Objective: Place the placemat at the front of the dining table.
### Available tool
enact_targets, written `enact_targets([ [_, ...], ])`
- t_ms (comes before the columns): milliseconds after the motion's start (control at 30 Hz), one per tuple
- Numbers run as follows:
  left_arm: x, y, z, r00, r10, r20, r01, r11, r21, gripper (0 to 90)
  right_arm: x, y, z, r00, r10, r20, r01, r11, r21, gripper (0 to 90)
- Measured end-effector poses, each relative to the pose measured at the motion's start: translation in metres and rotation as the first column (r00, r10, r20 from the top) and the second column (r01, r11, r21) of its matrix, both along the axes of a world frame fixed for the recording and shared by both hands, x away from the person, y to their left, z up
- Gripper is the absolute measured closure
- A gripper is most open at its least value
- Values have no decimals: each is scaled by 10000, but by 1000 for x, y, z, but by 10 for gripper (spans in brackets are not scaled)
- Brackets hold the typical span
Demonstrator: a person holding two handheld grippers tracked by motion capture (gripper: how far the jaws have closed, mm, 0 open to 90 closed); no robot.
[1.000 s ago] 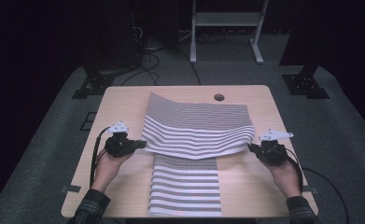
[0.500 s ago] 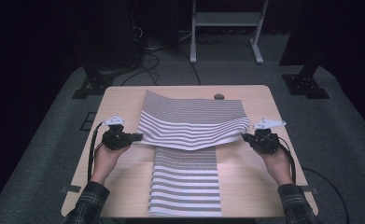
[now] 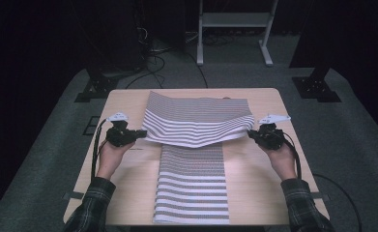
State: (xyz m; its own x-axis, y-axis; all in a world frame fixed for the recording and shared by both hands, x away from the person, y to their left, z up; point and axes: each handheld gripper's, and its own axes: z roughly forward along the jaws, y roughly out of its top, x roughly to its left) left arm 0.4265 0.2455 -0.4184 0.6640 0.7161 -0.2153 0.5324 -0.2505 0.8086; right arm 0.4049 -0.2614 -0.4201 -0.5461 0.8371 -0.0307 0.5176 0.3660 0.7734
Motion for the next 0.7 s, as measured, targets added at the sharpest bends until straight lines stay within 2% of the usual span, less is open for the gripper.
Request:
enact_targets([
  [67,5,0,0,10000,70,-45,-70,10000,-17,896,4,2,2,9999,-24,102,24,10000,-42,879],
  [133,10,0,0,9999,123,-20,-123,9999,-37,896,10,3,3,10000,-15,-30,15,10000,-91,879],
  [267,18,-2,0,9998,203,-84,-203,9998,17,896,19,4,7,10000,-88,3,88,9999,-73,879],
  [400,26,-3,0,9995,308,-41,-307,9995,73,896,26,5,9,9997,-152,207,153,9999,-38,879],
  [633,40,-4,-4,9985,530,-97,-528,9985,127,895,43,5,7,9994,-305,171,304,9995,57,878],
  [700,43,-5,-6,9982,584,-144,-581,9982,167,895,49,4,5,9994,-359,14,359,9994,19,878],
])
